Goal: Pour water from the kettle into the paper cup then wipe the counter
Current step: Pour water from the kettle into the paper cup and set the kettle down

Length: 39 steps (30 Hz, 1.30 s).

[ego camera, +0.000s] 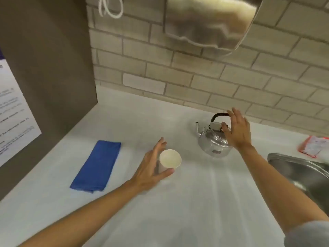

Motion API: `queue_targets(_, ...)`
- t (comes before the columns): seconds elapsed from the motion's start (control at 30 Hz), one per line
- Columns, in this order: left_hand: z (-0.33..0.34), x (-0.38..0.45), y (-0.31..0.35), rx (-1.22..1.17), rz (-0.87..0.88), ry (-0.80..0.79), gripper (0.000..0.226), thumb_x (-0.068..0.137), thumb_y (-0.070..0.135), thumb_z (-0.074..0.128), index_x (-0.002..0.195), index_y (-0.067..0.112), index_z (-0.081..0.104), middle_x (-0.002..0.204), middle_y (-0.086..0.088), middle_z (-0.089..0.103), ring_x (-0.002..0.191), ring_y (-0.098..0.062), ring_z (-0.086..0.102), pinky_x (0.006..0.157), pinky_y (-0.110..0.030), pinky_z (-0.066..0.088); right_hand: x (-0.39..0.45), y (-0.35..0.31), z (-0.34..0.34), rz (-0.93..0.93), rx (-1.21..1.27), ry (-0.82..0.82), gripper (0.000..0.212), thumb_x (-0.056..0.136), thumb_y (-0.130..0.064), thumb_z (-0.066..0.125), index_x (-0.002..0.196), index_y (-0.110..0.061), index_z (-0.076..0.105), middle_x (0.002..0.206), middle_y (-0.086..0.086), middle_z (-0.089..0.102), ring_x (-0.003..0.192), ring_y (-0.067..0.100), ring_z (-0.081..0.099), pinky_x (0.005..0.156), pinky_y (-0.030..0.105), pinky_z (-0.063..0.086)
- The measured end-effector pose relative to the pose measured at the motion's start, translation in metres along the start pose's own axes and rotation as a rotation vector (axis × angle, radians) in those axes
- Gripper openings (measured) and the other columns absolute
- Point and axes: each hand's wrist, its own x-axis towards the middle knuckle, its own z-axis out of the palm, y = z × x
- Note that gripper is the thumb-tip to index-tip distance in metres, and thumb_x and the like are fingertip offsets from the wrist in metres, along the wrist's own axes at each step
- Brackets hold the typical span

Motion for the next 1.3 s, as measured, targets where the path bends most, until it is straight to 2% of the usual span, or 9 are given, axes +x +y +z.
queue_targets(0.13,0.016,-0.008,-0.007,-0.156,-0.128,-0.015,0.115,0.065,0.061,0.081,0.149,0.048,0.003,0.143,0.029,0.041,0.135,0.0,0.04,0.107,-0.021,0.034,0.005,0.009,0.004,0.06,0.02,-0.038,0.053,0.101,-0.033,0.044,0.148,-0.01,0.037,0.155,0.011,0.039,0.146,0.03,0.03,0.117,0.052,0.023)
queue_targets(0.33,0.02,-0.006,-0.016,-0.202,-0.239,-0.021,0.118,0.06,0.056,0.086,0.147,0.053,0.006,0.119,0.029,0.06,0.117,0.004,0.055,0.098,-0.021,0.042,0.032,0.014,0.009,0.106,0.069,-0.028,0.04,0.1,-0.02,0.051,0.138,-0.007,0.052,0.134,0.02,0.051,0.125,0.041,0.045,0.106,0.052,0.037)
queue_targets(0.5,0.021,-0.005,-0.019,-0.183,-0.248,-0.052,0.114,0.06,0.057,0.086,0.145,0.056,0.01,0.124,0.021,0.061,0.117,0.002,0.056,0.101,-0.028,0.047,0.051,0.015,0.012,0.176,0.18,-0.084,0.03,0.1,-0.017,0.053,0.12,0.002,0.063,0.123,0.024,0.049,0.119,0.041,0.047,0.103,0.045,0.039)
queue_targets(0.6,0.022,-0.005,-0.02,-0.169,-0.245,-0.05,0.11,0.06,0.057,0.085,0.145,0.055,0.014,0.128,0.018,0.059,0.119,0.002,0.055,0.104,-0.03,0.047,0.059,0.019,0.009,0.187,0.189,-0.135,0.023,0.099,-0.012,0.054,0.113,0.003,0.063,0.111,0.026,0.057,0.103,0.04,0.054,0.087,0.039,0.041)
queue_targets(0.73,0.021,-0.005,-0.019,-0.145,-0.248,-0.037,0.106,0.06,0.057,0.085,0.143,0.054,0.019,0.128,0.02,0.059,0.119,0.001,0.055,0.104,-0.031,0.047,0.061,0.021,-0.006,0.183,0.23,-0.227,0.012,0.098,-0.013,0.056,0.102,-0.004,0.062,0.086,0.019,0.064,0.078,0.03,0.054,0.072,0.031,0.036)
queue_targets(0.9,0.019,-0.003,-0.017,-0.102,-0.244,-0.014,0.092,0.061,0.053,0.085,0.136,0.052,0.031,0.125,0.025,0.059,0.115,0.005,0.056,0.097,-0.026,0.049,0.052,0.023,-0.021,0.137,0.207,-0.228,0.009,0.097,-0.014,0.057,0.097,-0.006,0.062,0.064,0.0,0.052,0.062,0.02,0.048,0.059,0.029,0.035)
queue_targets(0.97,0.018,-0.003,-0.017,-0.08,-0.25,-0.006,0.083,0.062,0.055,0.083,0.131,0.05,0.038,0.121,0.025,0.061,0.112,0.003,0.058,0.095,-0.029,0.051,0.046,0.024,-0.027,0.116,0.207,-0.219,0.009,0.096,-0.014,0.058,0.096,-0.007,0.062,0.062,-0.002,0.051,0.06,0.013,0.047,0.058,0.024,0.036)
queue_targets(1.1,0.019,-0.003,-0.016,-0.077,-0.257,-0.006,0.072,0.065,0.056,0.081,0.127,0.039,0.047,0.117,0.018,0.065,0.109,-0.004,0.06,0.094,-0.038,0.052,0.036,0.019,-0.045,0.068,0.243,-0.195,0.007,0.096,-0.018,0.059,0.091,-0.012,0.061,0.061,0.003,0.053,0.058,0.017,0.047,0.057,0.024,0.036)
queue_targets(1.3,0.018,-0.002,-0.015,-0.086,-0.267,-0.011,0.069,0.068,0.052,0.08,0.126,0.034,0.049,0.116,0.013,0.066,0.108,-0.008,0.061,0.095,-0.04,0.052,0.02,-0.003,-0.084,-0.039,0.298,-0.216,0.015,0.092,-0.029,0.065,0.08,-0.022,0.061,0.059,0.008,0.056,0.052,0.014,0.043,0.055,0.023,0.036)
